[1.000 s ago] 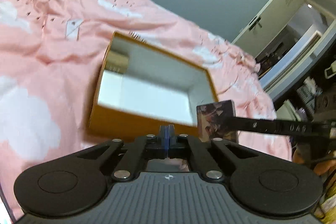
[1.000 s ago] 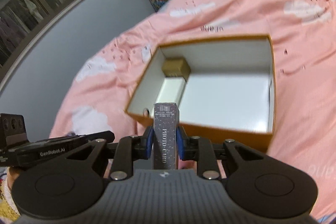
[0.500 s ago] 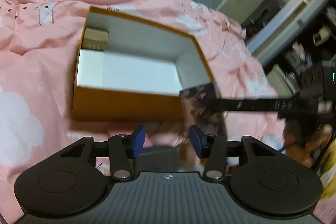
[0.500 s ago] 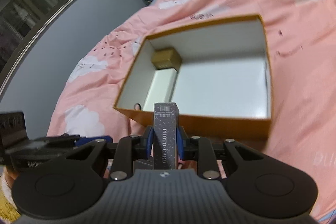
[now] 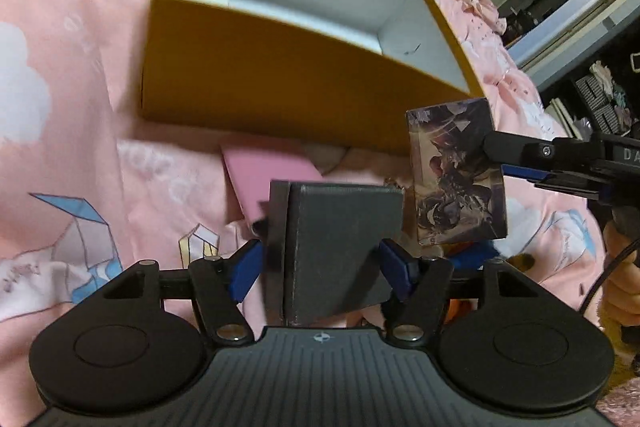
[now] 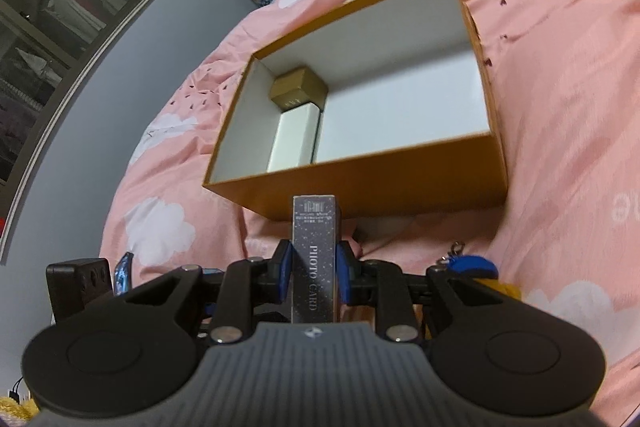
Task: Organize objects
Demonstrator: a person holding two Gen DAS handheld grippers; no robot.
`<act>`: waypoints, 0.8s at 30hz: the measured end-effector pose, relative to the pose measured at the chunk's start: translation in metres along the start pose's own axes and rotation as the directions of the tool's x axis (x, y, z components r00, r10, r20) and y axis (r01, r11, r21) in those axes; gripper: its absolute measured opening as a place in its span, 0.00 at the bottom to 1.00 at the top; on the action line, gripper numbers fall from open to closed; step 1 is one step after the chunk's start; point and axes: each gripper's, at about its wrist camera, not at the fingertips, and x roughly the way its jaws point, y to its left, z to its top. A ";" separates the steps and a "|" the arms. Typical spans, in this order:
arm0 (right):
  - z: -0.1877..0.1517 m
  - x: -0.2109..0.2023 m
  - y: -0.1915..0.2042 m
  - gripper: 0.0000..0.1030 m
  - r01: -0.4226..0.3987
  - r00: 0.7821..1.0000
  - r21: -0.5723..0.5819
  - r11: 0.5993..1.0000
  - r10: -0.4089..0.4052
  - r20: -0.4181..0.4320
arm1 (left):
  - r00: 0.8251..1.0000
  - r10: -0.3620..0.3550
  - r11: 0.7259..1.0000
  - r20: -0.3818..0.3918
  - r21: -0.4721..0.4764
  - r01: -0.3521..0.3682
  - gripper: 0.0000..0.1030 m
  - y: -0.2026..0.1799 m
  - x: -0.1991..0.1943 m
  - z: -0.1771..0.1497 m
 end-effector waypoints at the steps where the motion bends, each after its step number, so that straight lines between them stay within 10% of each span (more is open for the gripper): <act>1: -0.002 0.001 -0.002 0.24 0.005 1.000 0.004 1.000 -0.005 0.001 | 1.000 -0.001 1.000 -0.004 -0.006 0.001 0.83 0.001 0.003 -0.001; 10: -0.011 0.009 -0.013 0.24 -0.011 1.000 0.045 0.999 0.011 0.004 | 1.000 -0.030 0.999 -0.008 -0.026 0.030 0.84 -0.004 0.015 -0.004; 24: -0.009 0.004 -0.010 0.24 -0.006 1.000 0.030 1.000 0.005 0.029 | 0.994 -0.040 0.999 0.106 -0.032 0.044 0.40 -0.013 -0.033 0.005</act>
